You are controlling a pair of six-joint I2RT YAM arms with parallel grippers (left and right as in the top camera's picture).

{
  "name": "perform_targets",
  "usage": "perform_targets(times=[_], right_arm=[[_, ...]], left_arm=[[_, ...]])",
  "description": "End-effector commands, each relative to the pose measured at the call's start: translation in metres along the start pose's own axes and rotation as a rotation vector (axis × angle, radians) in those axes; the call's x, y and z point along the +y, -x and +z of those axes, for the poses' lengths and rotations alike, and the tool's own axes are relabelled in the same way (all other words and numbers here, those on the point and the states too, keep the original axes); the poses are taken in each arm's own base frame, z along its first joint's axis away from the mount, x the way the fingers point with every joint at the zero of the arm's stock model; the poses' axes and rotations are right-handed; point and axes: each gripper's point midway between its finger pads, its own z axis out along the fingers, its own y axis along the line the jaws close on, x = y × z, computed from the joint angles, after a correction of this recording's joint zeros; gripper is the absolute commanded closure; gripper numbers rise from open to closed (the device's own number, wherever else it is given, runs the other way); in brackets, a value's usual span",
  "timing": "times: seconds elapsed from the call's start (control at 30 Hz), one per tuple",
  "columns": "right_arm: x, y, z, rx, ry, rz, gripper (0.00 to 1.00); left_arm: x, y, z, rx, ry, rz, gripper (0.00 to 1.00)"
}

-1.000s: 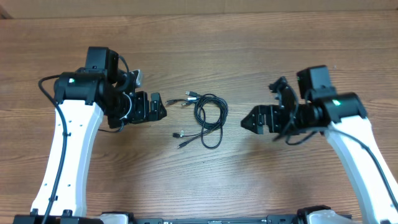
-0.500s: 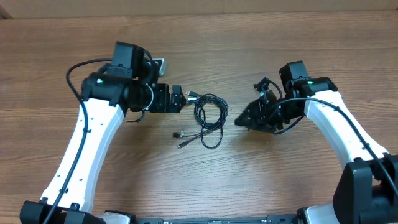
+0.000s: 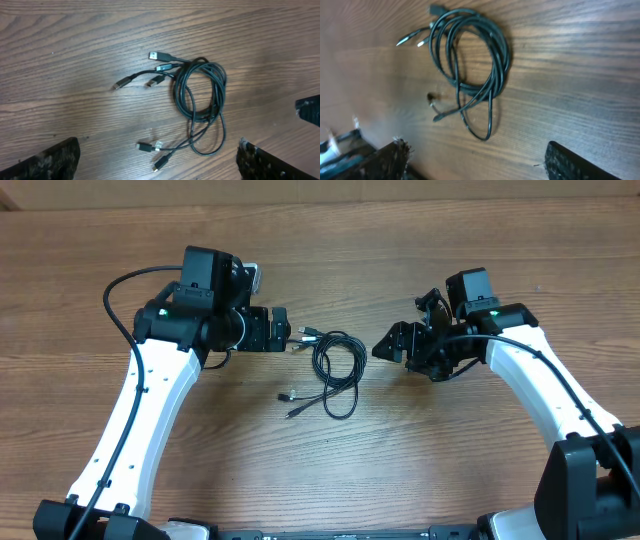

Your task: Untangle cables

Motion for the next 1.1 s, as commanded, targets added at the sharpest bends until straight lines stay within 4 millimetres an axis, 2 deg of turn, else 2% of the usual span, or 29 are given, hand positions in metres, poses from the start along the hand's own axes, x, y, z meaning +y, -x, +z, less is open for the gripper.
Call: perform_targets(times=[0.0, 0.1, 0.17, 0.27, 0.43, 0.5, 0.53, 0.63, 0.67, 0.7, 0.73, 1.07], right_arm=[[0.006, 0.013, 0.004, -0.065, -0.056, 0.041, 0.12], [0.018, 0.016, 0.01, -0.091, -0.048, -0.012, 0.12], [0.019, 0.021, 0.014, -0.133, -0.09, -0.005, 0.12], [0.021, 0.027, 0.017, -0.185, -0.134, 0.007, 0.11], [0.04, 0.033, 0.024, -0.221, -0.099, -0.049, 0.11], [0.041, 0.038, 0.025, -0.238, -0.099, -0.058, 0.11], [0.039, 0.04, 0.026, -0.248, -0.108, -0.058, 0.11], [0.035, 0.046, 0.031, -0.26, -0.12, -0.058, 0.11], [0.034, 0.047, 0.035, -0.256, -0.122, -0.056, 0.1], [0.033, 0.048, 0.037, -0.254, -0.122, -0.056, 0.1], [0.031, 0.049, 0.041, -0.25, -0.125, -0.053, 0.1], [0.012, 0.052, 0.076, -0.206, -0.149, -0.037, 0.16]], left_arm=[[0.011, -0.007, 0.015, 0.01, 0.036, 0.009, 0.0], [0.014, -0.009, 0.027, -0.007, 0.033, 0.013, 0.0], [0.016, -0.011, 0.033, -0.012, 0.032, 0.014, 0.01], [0.016, -0.012, 0.033, -0.011, 0.032, 0.014, 0.0], [0.017, -0.016, 0.033, 0.005, 0.035, 0.012, 0.0], [0.018, -0.016, 0.033, 0.006, 0.04, 0.025, 0.28], [0.019, -0.015, 0.033, 0.004, 0.047, 0.025, 0.38], [0.019, -0.015, 0.033, 0.002, 0.046, 0.026, 0.57], [0.018, -0.015, 0.033, 0.001, 0.046, 0.027, 0.77], [0.019, -0.014, 0.033, 0.0, 0.046, 0.027, 0.92], [0.019, -0.014, 0.033, 0.0, 0.046, 0.027, 0.96], [0.022, -0.013, 0.033, -0.003, 0.067, 0.095, 0.96]])
